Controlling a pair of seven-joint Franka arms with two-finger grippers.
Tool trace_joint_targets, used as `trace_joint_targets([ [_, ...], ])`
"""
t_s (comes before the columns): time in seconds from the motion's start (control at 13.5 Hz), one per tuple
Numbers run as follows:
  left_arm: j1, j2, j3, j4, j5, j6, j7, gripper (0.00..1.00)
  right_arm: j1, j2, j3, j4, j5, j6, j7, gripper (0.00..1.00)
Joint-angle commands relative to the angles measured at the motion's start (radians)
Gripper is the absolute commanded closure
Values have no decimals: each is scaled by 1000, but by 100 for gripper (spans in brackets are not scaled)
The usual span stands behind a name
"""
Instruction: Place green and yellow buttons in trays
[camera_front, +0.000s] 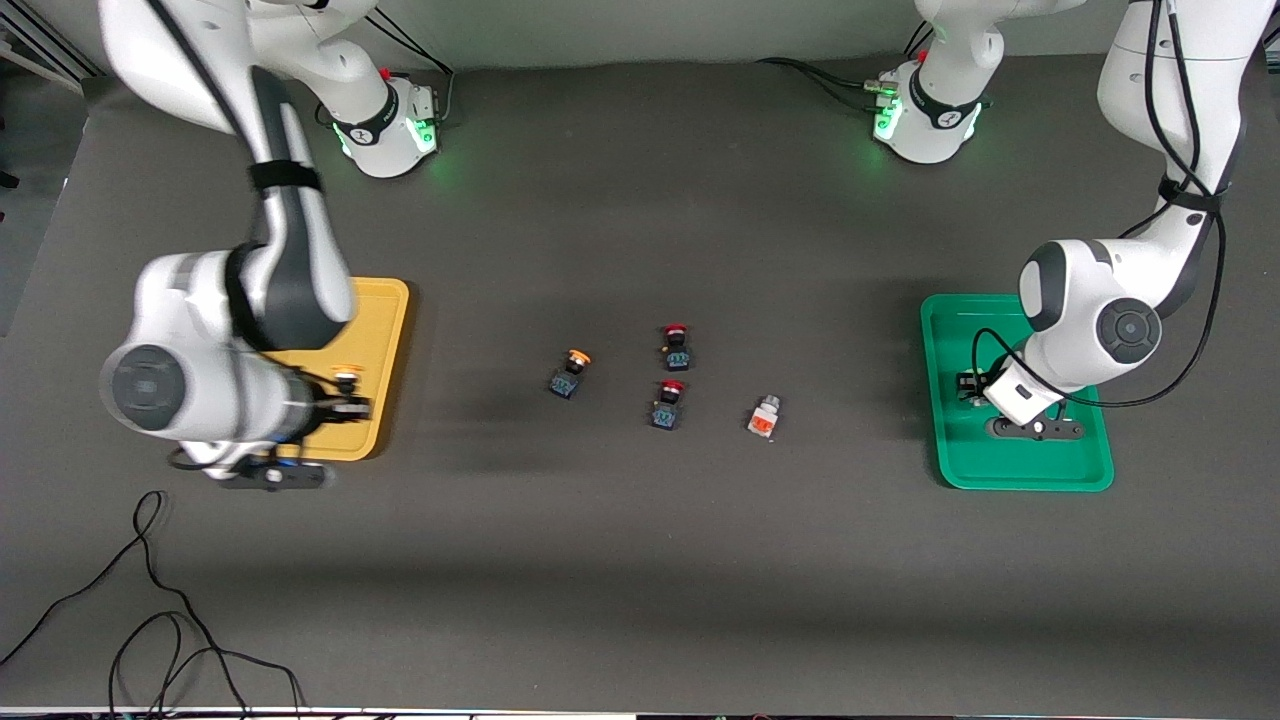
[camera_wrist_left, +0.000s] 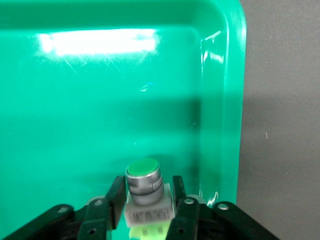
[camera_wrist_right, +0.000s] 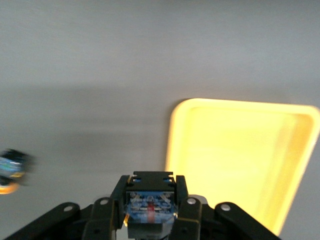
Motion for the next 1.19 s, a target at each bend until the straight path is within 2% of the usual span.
trace_joint_targets([
  [0.0,0,-87,6,33,9,-91,12,0,18,-88,-65,-292,-7,251,-162,100],
  [0.15,1,-111,6,186,8,-340,24,0,15,-91,-70,-446,3,432,-183,100],
  [0.3,0,-111,5,359,3,-561,24,0,18,-74,-69,-544,11,587,-181,100],
  [0.45,-8,-111,3,508,-7,-723,10,0,21,-42,-59,-562,46,640,-181,100],
  [0.59,-14,-113,-13,581,-42,-783,-23,0,27,-30,-50,-560,106,642,-187,100],
  [0.67,-16,-113,-47,590,-53,-786,-72,0,32,-31,-44,-560,111,639,-195,66],
  [0.74,-25,-111,-87,589,-53,-777,-133,0,32,-34,-44,-560,112,636,-197,49],
  [0.89,-103,-101,-119,586,-44,-753,-285,0,30,-34,-44,-559,112,634,-207,49],
  [0.96,-153,-98,-119,581,-46,-730,-347,0,30,-36,-44,-555,114,629,-206,33],
  [1.04,-204,-89,-119,581,-44,-707,-414,0,30,-45,-44,-555,114,628,-207,1],
  [1.11,-254,-78,-119,581,-44,-667,-478,0,30,-54,-45,-554,114,619,-206,0],
])
